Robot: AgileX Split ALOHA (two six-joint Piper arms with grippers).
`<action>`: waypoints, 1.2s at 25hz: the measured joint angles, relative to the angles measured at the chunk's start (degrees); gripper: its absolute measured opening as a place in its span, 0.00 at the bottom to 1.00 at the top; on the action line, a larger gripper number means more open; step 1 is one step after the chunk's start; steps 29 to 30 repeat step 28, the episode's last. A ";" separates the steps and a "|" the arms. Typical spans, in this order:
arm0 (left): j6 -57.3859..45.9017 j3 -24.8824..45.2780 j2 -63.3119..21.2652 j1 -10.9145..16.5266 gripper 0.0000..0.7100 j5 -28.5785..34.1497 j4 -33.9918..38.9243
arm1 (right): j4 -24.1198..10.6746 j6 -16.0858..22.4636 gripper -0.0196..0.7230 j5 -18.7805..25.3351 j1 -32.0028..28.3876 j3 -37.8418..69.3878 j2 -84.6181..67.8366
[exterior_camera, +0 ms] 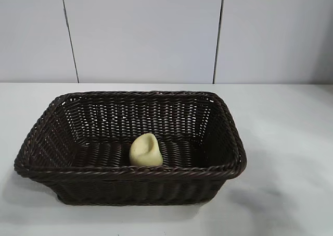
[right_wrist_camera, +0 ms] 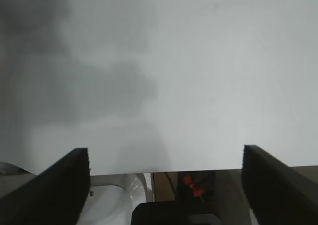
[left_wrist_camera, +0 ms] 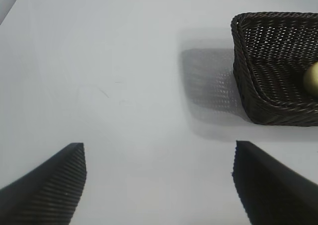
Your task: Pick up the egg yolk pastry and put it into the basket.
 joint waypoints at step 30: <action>0.00 0.00 0.00 0.00 0.83 0.00 0.00 | 0.45 -0.04 0.84 -2.77 0.00 10.80 -55.92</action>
